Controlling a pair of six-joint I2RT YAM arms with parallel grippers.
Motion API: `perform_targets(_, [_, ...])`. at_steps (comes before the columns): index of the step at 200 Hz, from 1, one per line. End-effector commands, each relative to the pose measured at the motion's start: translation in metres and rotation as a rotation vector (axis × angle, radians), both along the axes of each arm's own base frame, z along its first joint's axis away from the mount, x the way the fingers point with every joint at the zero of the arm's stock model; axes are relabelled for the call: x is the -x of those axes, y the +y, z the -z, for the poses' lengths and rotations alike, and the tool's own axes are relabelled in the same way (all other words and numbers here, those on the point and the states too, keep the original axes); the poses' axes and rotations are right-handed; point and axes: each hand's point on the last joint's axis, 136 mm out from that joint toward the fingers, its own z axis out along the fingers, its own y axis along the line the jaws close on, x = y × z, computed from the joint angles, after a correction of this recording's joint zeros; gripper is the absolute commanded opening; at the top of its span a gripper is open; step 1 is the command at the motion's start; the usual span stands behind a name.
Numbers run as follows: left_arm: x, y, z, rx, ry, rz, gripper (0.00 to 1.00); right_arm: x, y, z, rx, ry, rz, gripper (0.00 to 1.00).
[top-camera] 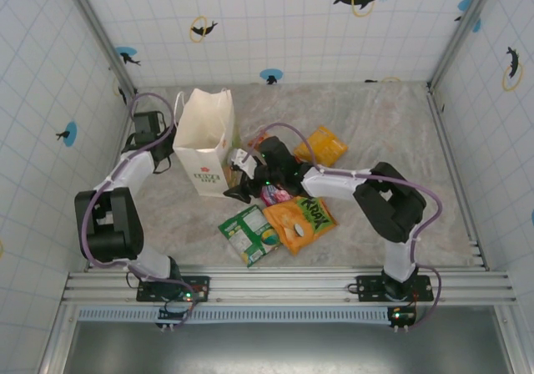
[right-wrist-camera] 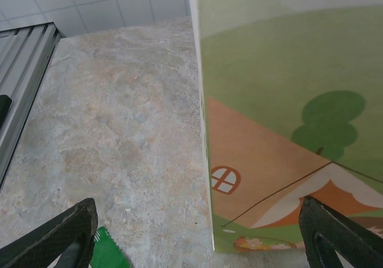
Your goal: Place the snacks into the paper bag
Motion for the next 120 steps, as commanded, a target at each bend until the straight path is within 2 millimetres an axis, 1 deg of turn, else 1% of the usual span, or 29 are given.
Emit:
perform_targets(1, [0.003, 0.015, -0.018, -0.069, -0.014, -0.04, 0.83, -0.005, -0.016, -0.04, -0.068, -0.037, 0.053, 0.89])
perform_targets(25, [0.019, 0.026, -0.029, -0.125, -0.001, -0.08, 0.86, -0.005, -0.044, -0.055, -0.089, -0.018, 0.111, 0.89])
perform_targets(49, [0.041, 0.037, -0.038, -0.187, 0.017, -0.119, 0.87, 0.0, -0.081, -0.057, -0.058, 0.007, 0.179, 0.89])
perform_targets(59, [0.05, 0.038, -0.041, -0.202, 0.018, -0.123, 0.88, 0.003, -0.099, -0.054, -0.031, 0.022, 0.208, 0.89])
perform_targets(67, [0.055, 0.038, -0.05, -0.207, 0.003, -0.124, 0.88, 0.006, -0.113, -0.051, -0.01, 0.033, 0.229, 0.89])
perform_targets(69, [0.06, 0.038, -0.043, -0.207, 0.018, -0.12, 0.88, 0.007, -0.117, -0.051, -0.007, 0.036, 0.235, 0.89])
perform_targets(72, [0.064, 0.038, -0.042, -0.209, 0.024, -0.119, 0.88, 0.008, -0.123, -0.048, 0.002, 0.045, 0.243, 0.89])
perform_targets(83, [0.072, 0.035, -0.046, -0.207, 0.017, -0.107, 0.87, 0.012, -0.144, -0.045, 0.023, 0.066, 0.271, 0.88])
perform_targets(87, [0.075, 0.034, -0.048, -0.206, 0.014, -0.097, 0.88, 0.016, -0.155, -0.038, 0.05, 0.093, 0.285, 0.88])
perform_targets(94, [0.079, 0.031, -0.052, -0.203, 0.005, -0.075, 0.87, 0.018, -0.17, -0.033, 0.071, 0.121, 0.311, 0.87])
perform_targets(120, [0.09, 0.018, -0.071, -0.192, -0.046, 0.005, 0.86, 0.029, -0.22, -0.012, 0.135, 0.221, 0.402, 0.84])
